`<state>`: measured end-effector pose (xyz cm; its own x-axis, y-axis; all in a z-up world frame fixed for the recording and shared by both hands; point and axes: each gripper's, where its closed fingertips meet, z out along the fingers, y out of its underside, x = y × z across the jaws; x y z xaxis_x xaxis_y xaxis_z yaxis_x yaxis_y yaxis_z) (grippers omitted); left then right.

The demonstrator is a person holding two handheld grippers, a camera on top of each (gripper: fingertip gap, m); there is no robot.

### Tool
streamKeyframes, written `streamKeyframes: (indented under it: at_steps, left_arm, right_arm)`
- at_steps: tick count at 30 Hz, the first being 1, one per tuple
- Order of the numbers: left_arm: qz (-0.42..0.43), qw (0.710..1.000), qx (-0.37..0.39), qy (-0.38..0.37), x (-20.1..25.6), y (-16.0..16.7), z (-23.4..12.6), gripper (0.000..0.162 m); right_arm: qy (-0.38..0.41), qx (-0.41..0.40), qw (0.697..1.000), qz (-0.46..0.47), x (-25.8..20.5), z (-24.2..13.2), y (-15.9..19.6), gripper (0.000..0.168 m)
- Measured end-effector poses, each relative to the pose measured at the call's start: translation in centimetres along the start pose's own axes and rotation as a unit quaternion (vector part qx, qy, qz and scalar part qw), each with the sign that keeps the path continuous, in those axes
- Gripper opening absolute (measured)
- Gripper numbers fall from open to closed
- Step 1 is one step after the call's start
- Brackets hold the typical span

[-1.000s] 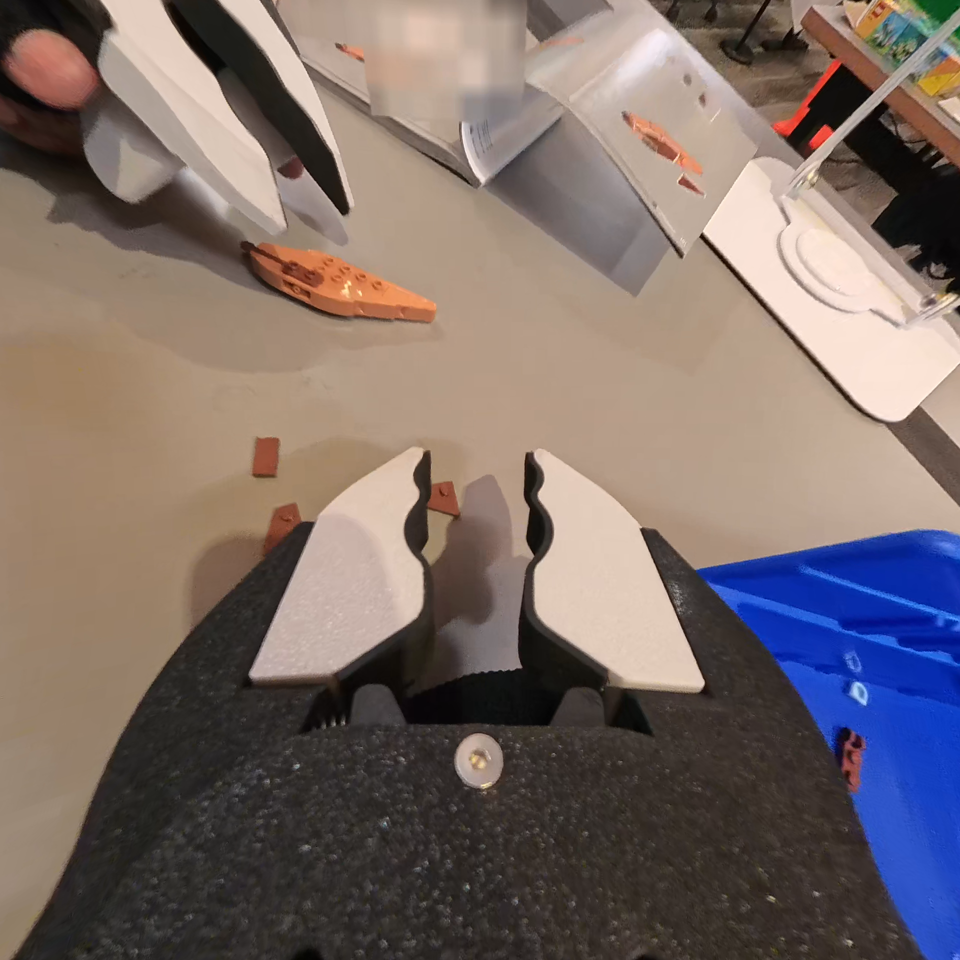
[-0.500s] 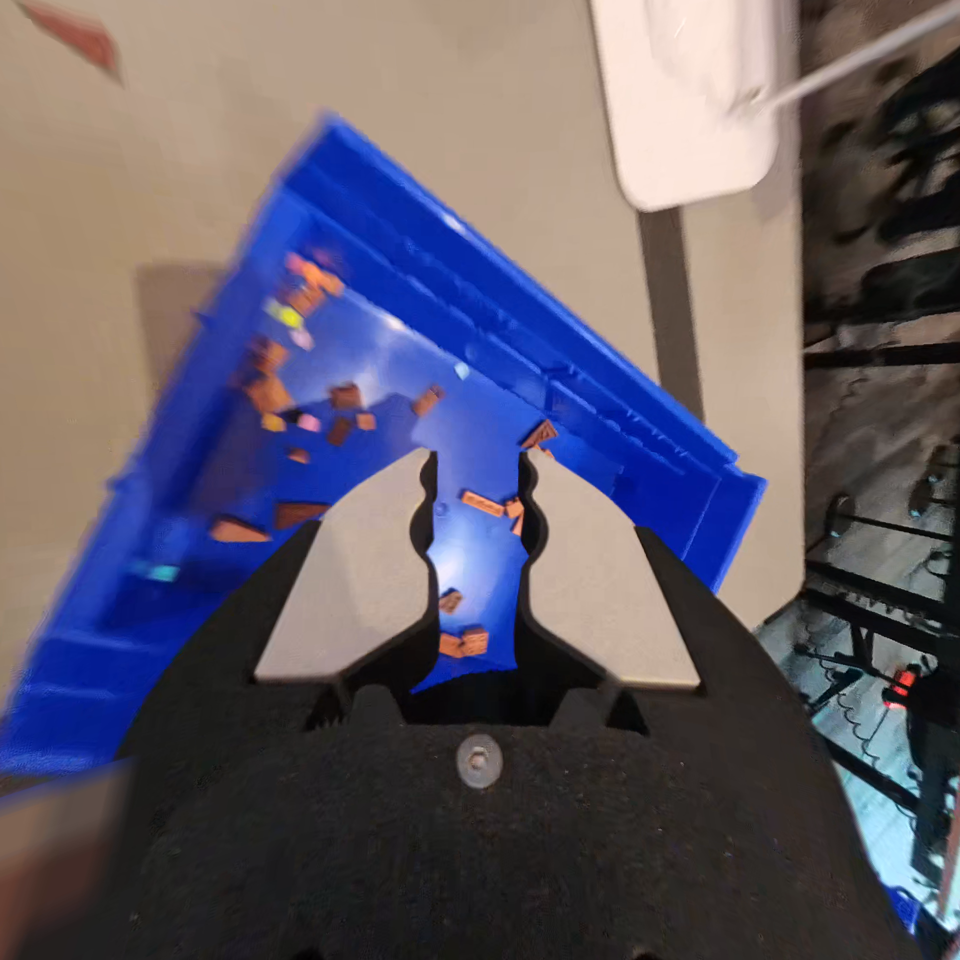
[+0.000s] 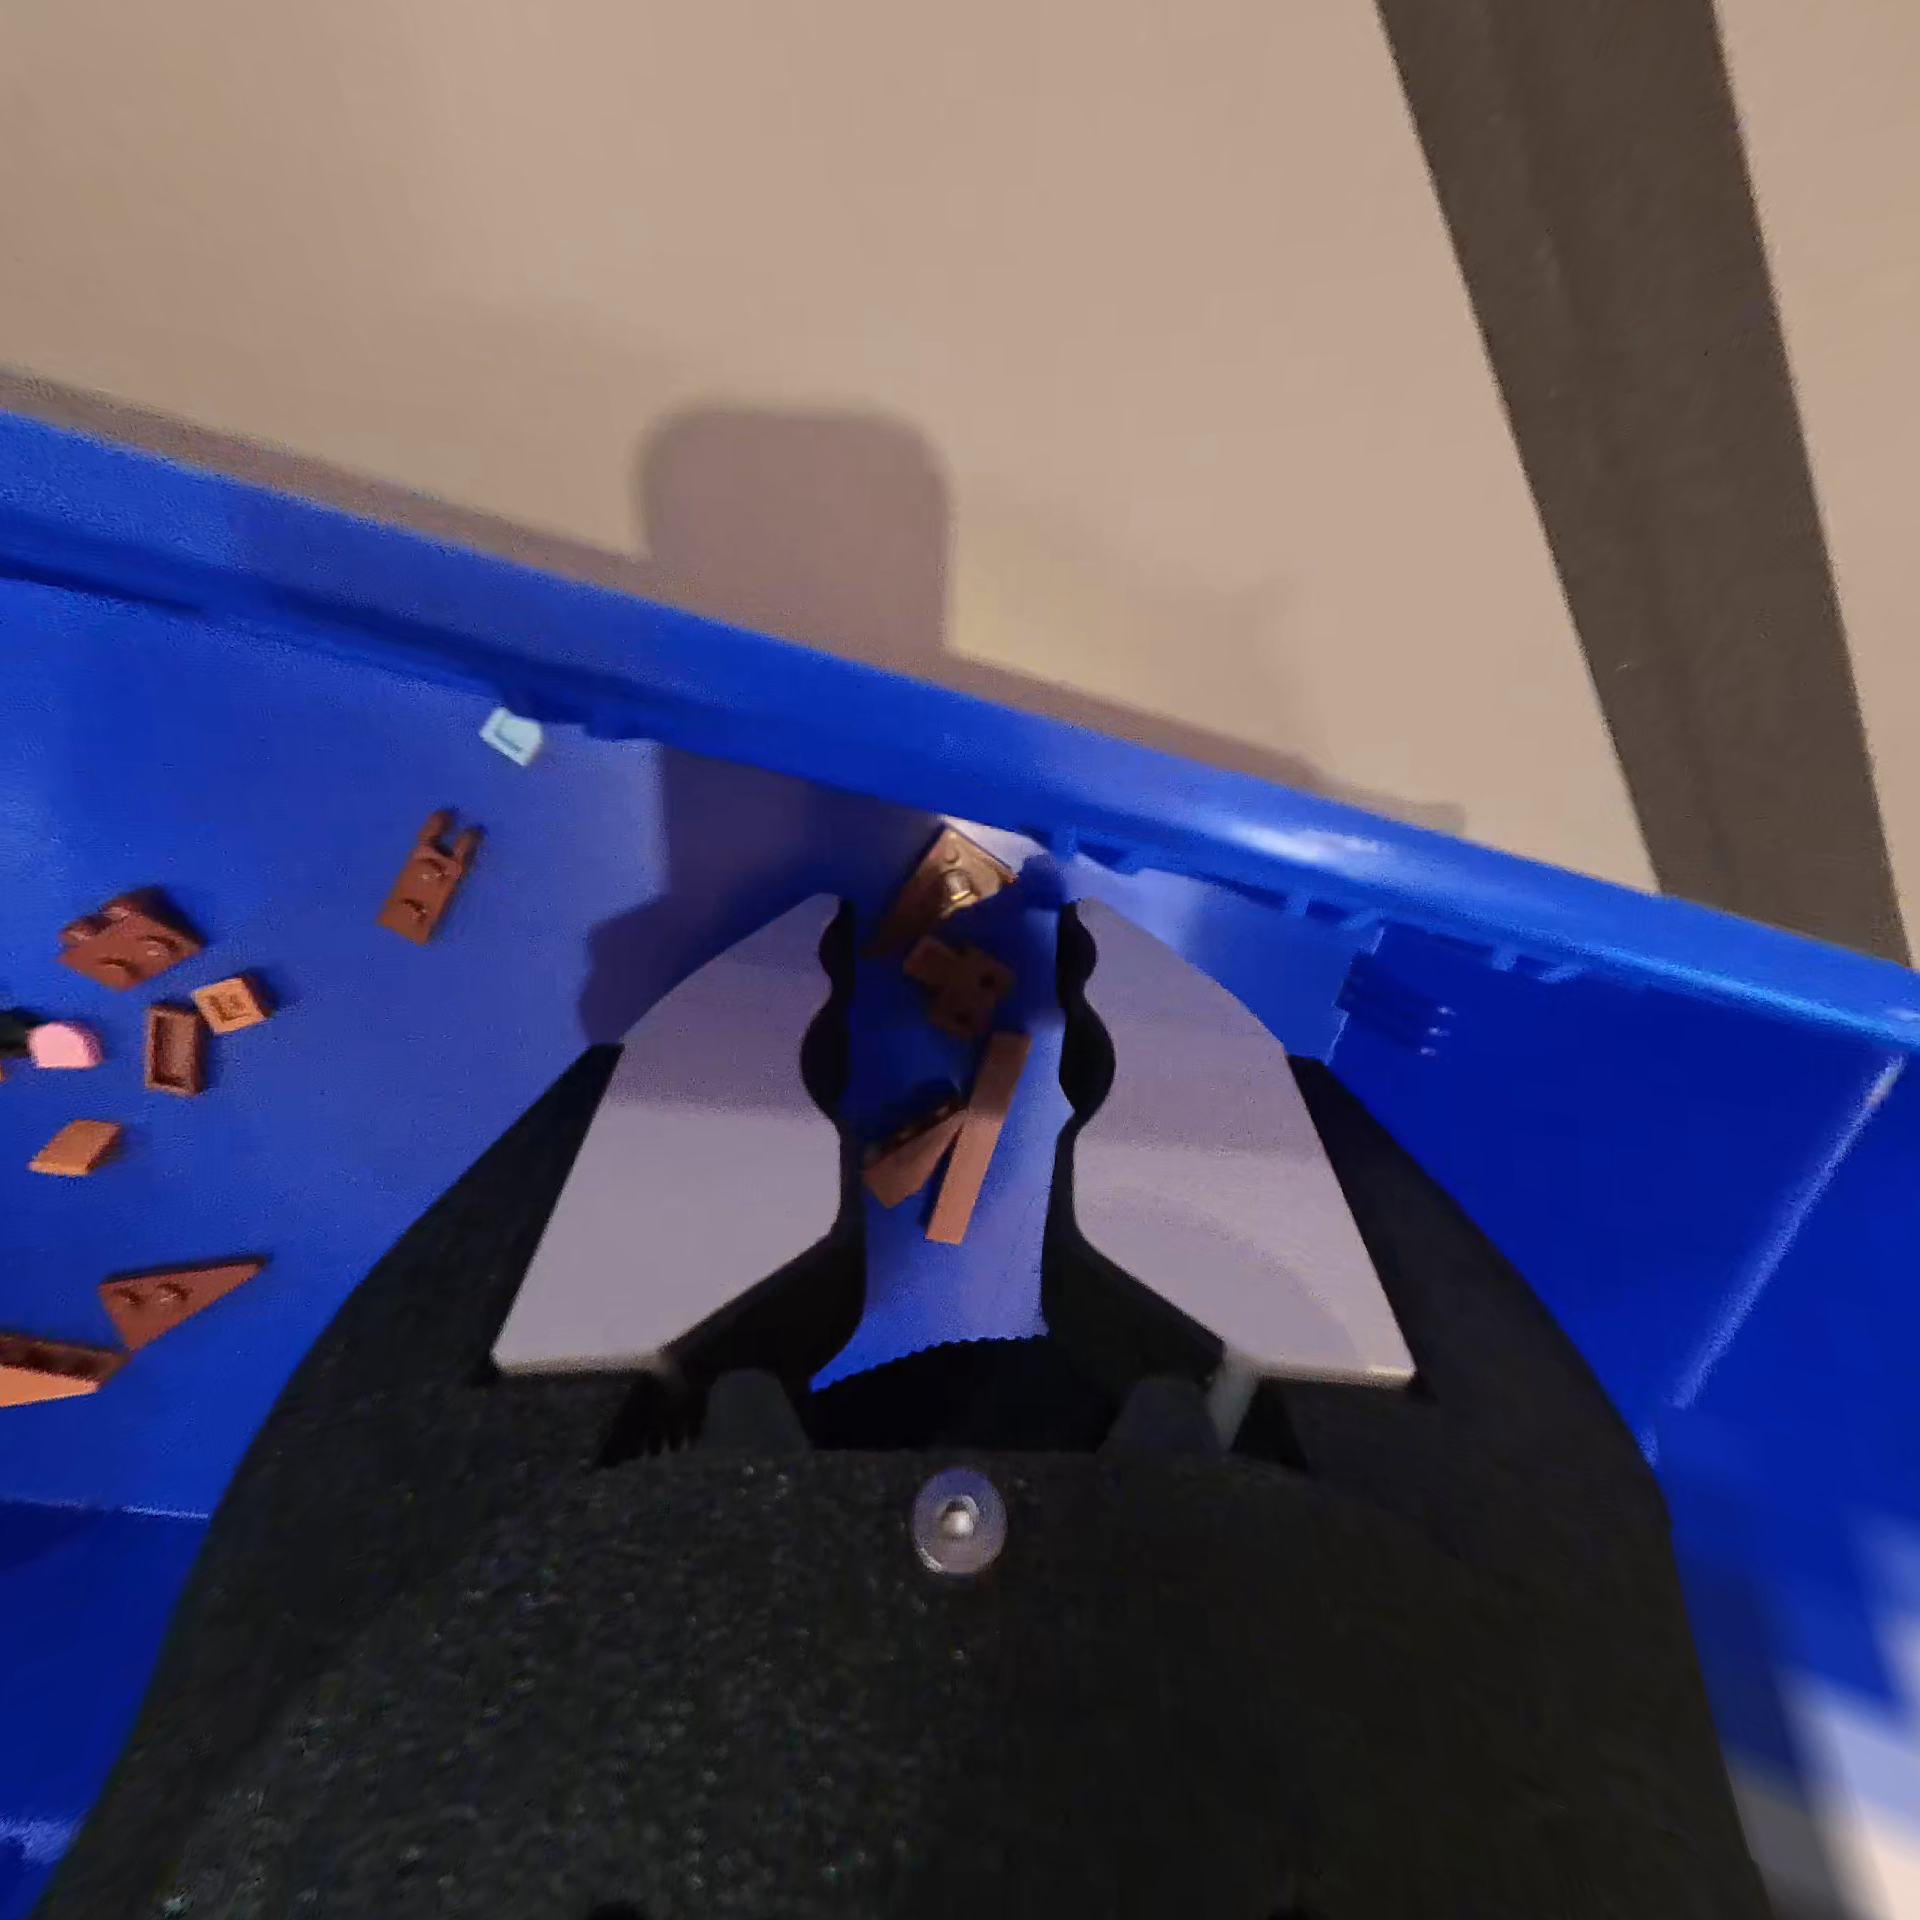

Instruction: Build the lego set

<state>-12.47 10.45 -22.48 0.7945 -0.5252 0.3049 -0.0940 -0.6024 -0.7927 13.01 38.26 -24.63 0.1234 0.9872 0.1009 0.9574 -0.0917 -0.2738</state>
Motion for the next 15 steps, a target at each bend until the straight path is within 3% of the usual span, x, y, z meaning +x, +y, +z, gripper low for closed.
streamKeyframes:
  at_steps: [2,6,15]
  left_arm:
    - [0.003,1.0,-0.002,-0.001,0.0,0.0,0.0,0.046]
    - [0.003,1.0,-0.002,-0.003,0.0,0.0,0.1,0.046]
    - [0.004,1.0,0.0,-0.006,-0.1,0.0,0.0,0.046]
  right_arm:
    - [-0.025,0.005,0.999,0.02,-0.4,0.1,-0.1,0.034]
    - [-0.048,0.003,0.998,0.039,-0.8,0.2,-0.2,0.01]
    - [-0.03,-0.004,1.0,0.002,-2.1,-1.6,0.2,0.009]
